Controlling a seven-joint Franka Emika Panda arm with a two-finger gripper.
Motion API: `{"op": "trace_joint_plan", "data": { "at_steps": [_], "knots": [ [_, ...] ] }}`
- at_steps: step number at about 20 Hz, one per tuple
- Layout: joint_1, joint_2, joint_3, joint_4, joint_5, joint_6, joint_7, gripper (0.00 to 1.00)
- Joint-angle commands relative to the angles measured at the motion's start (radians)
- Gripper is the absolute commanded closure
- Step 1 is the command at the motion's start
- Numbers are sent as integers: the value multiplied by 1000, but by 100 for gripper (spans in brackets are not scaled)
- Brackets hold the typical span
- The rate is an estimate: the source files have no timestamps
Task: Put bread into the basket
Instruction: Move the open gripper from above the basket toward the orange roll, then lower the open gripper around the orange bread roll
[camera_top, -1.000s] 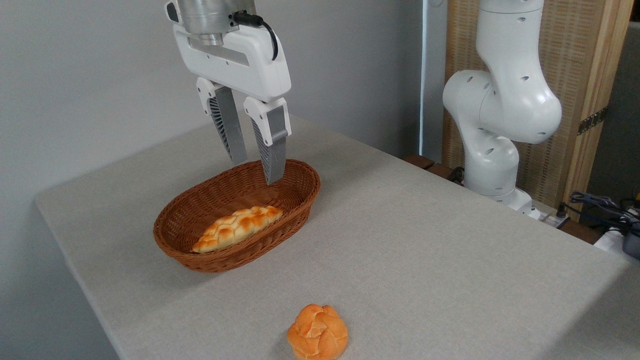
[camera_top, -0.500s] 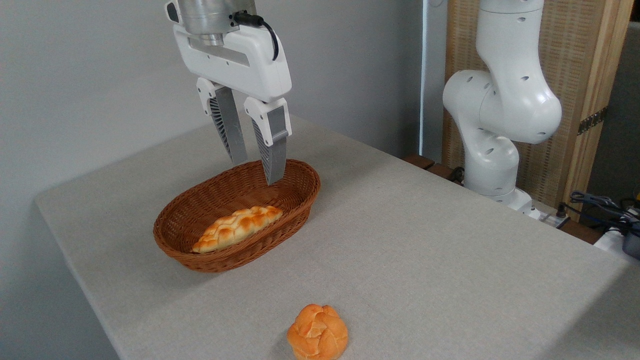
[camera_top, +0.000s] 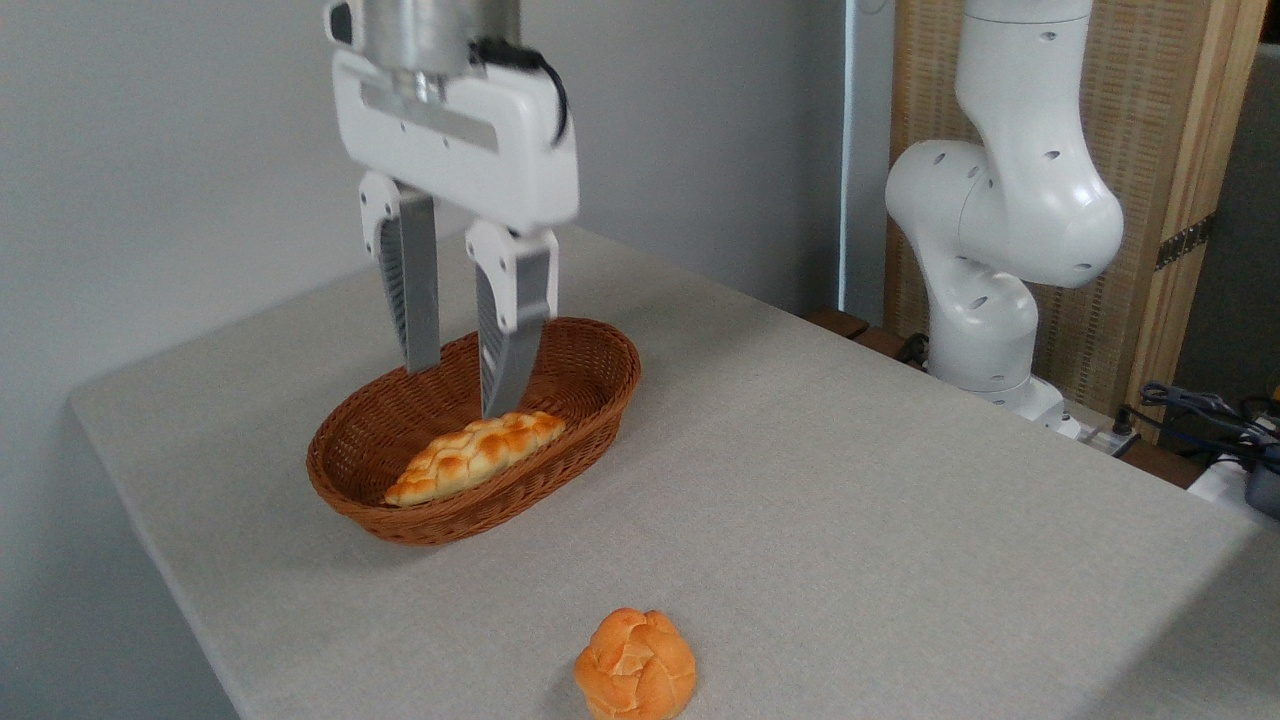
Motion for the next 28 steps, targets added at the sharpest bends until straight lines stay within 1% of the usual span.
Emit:
{"op": "trace_joint_plan", "data": {
  "at_steps": [1,2,4,5,7,10,13,15,16,17,20,24,26,28],
  "knots": [
    [-8,-107,27,-341,10,324,1,0],
    [-3,-109,33,-378,10,362,4,0],
    [-6,-107,137,-415,10,373,10,0],
    [-6,-107,171,-429,10,376,39,0],
    [-8,-110,231,-436,10,370,154,0],
    [-8,-110,276,-444,10,367,274,0],
    [-9,-109,277,-475,8,367,286,0],
    [-26,-106,276,-478,7,369,285,0],
    [-41,-101,276,-479,-6,376,282,0],
    [-46,-100,276,-479,-7,381,280,0],
    [-48,-90,276,-482,-7,401,280,0],
    [-49,-87,276,-519,-6,474,280,0],
    [-49,-66,276,-521,-4,505,282,0],
    [-49,-45,276,-521,-4,511,282,0]
  ]
}}
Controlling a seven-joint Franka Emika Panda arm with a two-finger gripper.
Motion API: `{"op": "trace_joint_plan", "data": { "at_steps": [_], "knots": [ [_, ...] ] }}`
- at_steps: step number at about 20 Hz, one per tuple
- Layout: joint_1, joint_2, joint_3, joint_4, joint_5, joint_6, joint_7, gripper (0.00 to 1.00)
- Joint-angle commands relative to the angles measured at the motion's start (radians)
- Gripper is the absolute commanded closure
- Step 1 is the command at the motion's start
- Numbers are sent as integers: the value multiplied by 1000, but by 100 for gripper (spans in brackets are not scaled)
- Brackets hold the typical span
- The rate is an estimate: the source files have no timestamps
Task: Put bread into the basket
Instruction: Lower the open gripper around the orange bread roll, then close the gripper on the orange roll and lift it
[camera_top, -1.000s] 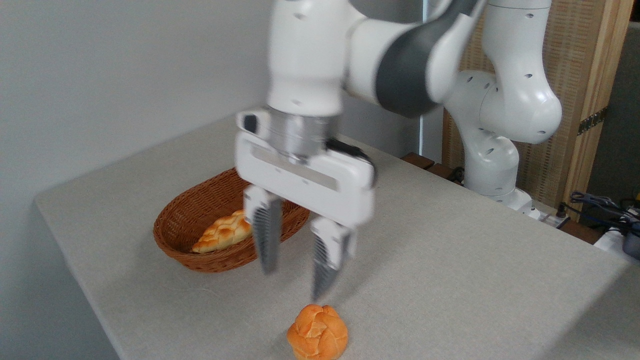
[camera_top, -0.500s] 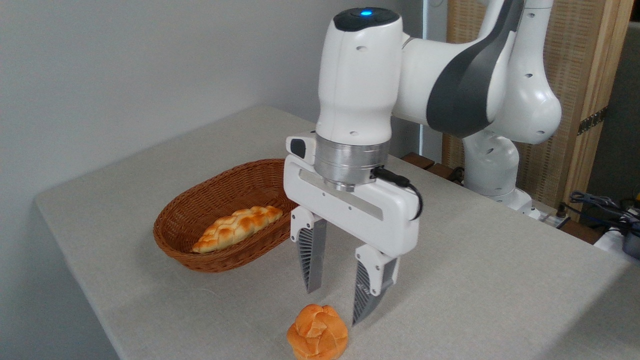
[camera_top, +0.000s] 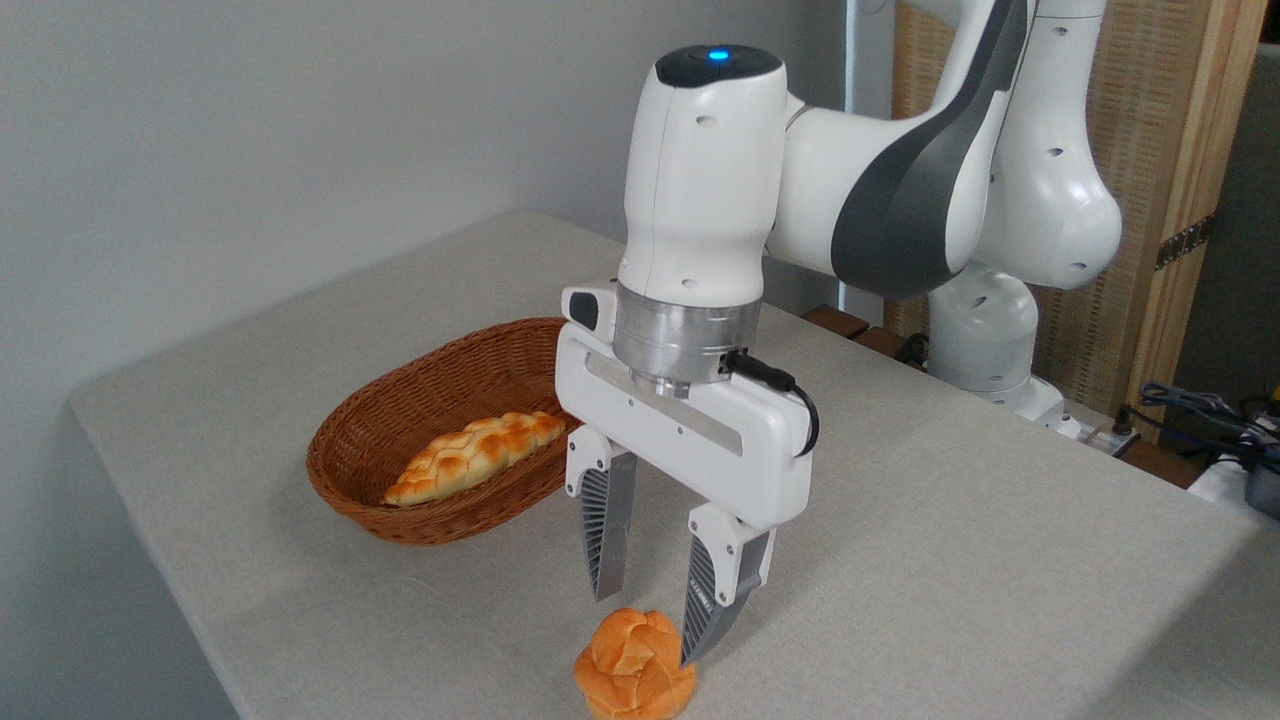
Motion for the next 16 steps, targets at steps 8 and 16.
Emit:
{"op": "trace_joint_plan", "data": {
  "at_steps": [8,16],
  "knots": [
    [-22,118,1,-10,-5,100,9,68],
    [-24,115,1,-10,-4,100,10,73]
  ]
}}
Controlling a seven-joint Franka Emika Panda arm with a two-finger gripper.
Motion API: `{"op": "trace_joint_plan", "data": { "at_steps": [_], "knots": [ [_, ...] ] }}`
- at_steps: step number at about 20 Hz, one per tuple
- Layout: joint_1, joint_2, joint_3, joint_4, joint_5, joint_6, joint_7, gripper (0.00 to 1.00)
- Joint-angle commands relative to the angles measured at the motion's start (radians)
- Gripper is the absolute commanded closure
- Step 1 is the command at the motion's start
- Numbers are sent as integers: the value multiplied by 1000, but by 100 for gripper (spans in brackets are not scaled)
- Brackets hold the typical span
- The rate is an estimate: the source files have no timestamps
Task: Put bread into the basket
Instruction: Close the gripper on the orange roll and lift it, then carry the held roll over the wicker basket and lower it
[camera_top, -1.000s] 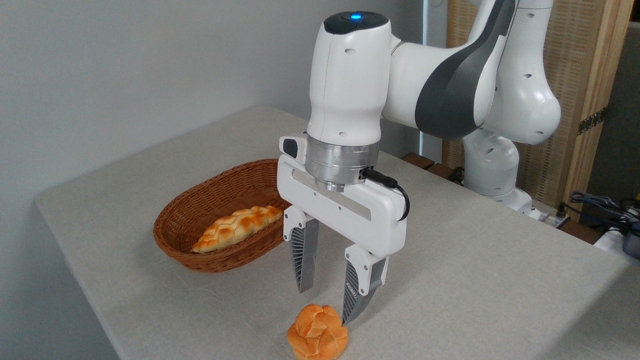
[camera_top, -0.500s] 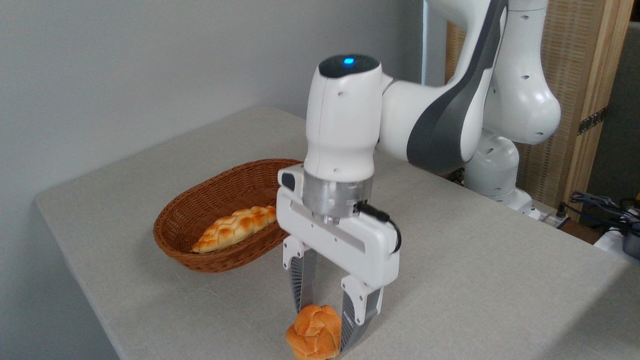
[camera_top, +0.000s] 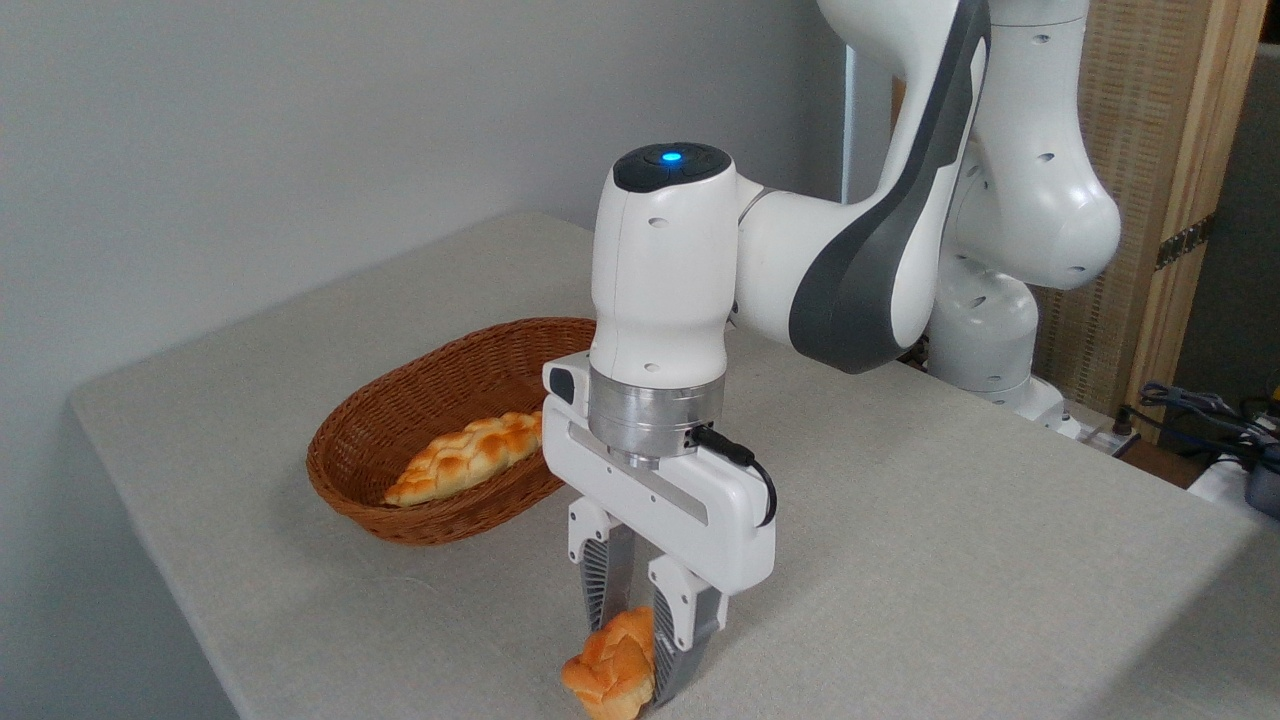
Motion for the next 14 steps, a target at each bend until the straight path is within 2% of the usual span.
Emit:
{"op": "trace_joint_plan", "data": {
  "at_steps": [1,3,6,8,11,14],
  "knots": [
    [-3,0,7,-2,-4,10,10,73],
    [-1,-9,7,1,-5,7,7,75],
    [-4,-70,1,43,-24,-25,-11,74],
    [-6,-117,-38,121,-86,-189,-37,74],
    [-6,-116,-107,303,-94,-456,-68,72],
    [-6,-119,-215,354,-94,-571,-132,62]
  ]
}}
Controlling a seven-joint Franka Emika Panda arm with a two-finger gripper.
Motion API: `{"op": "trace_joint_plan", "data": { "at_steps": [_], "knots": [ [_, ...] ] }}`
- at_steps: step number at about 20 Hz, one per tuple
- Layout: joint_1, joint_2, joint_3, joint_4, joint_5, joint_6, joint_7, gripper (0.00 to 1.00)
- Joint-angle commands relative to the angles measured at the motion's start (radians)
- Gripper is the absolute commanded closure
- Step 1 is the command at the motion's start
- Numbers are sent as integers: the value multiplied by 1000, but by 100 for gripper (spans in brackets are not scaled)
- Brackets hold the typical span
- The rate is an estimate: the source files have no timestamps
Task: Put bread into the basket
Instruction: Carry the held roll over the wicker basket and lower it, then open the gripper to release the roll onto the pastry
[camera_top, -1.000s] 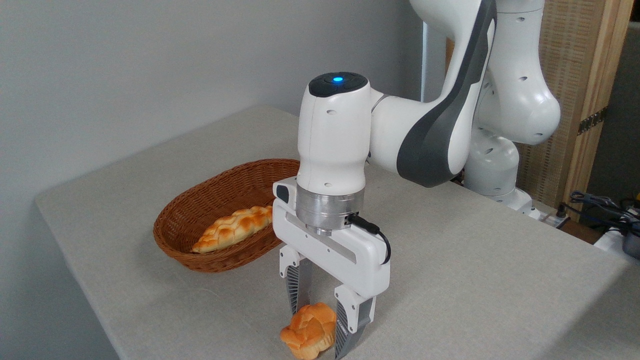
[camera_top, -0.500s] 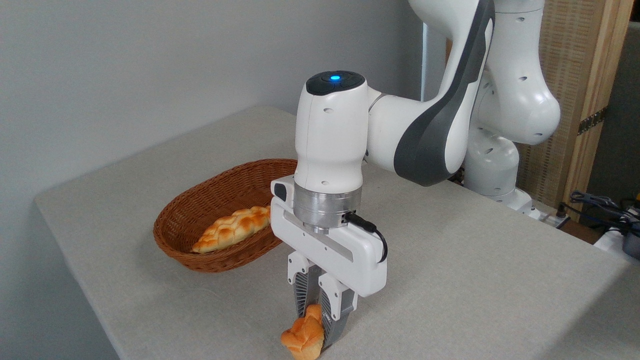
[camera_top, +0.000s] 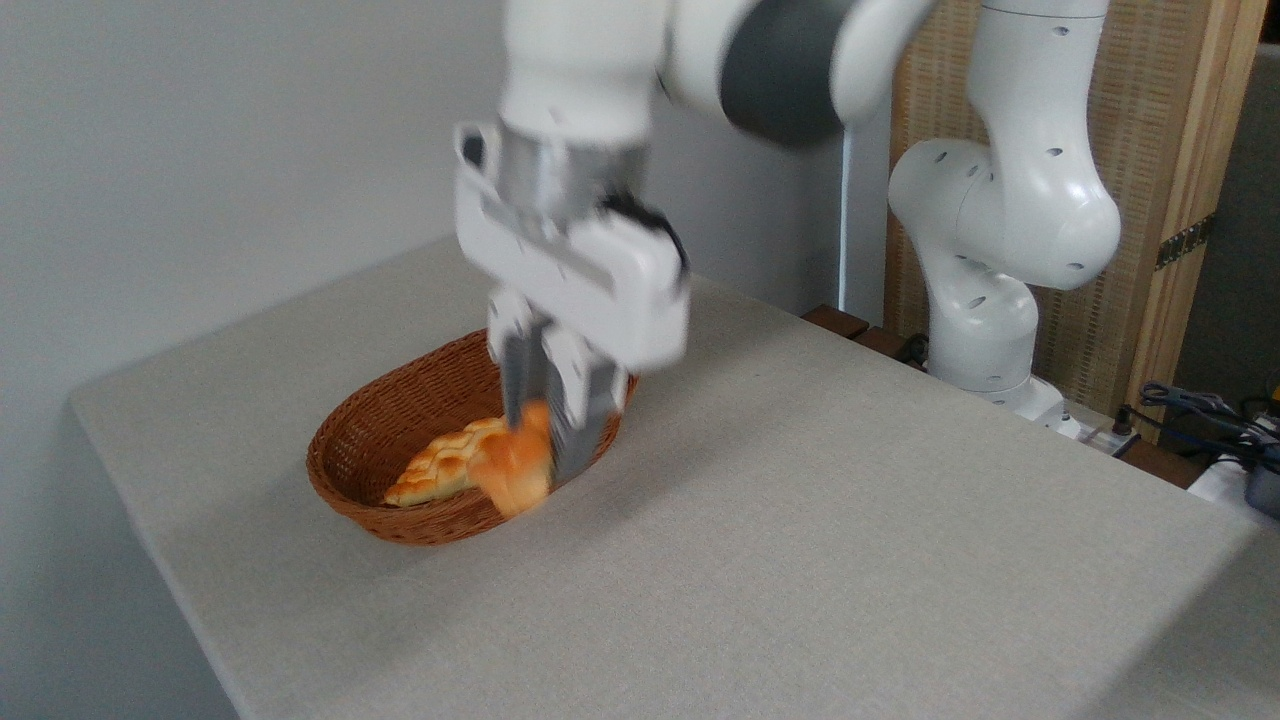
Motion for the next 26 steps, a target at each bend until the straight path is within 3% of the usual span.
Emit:
{"op": "trace_joint_plan", "data": {
  "at_steps": [1,2,3,4,5,7,19,26],
  "knots": [
    [-2,23,-142,66,-15,-105,-74,62],
    [-2,33,-194,66,-14,-104,-101,56],
    [-2,56,-240,65,-7,-101,-125,30],
    [-2,85,-276,65,2,-95,-135,18],
    [-2,112,-294,65,3,-90,-139,17],
    [-3,144,-302,65,3,-81,-133,0],
    [-2,139,-293,72,2,-49,-128,0],
    [3,78,-235,74,6,-176,-125,0]
  ]
}}
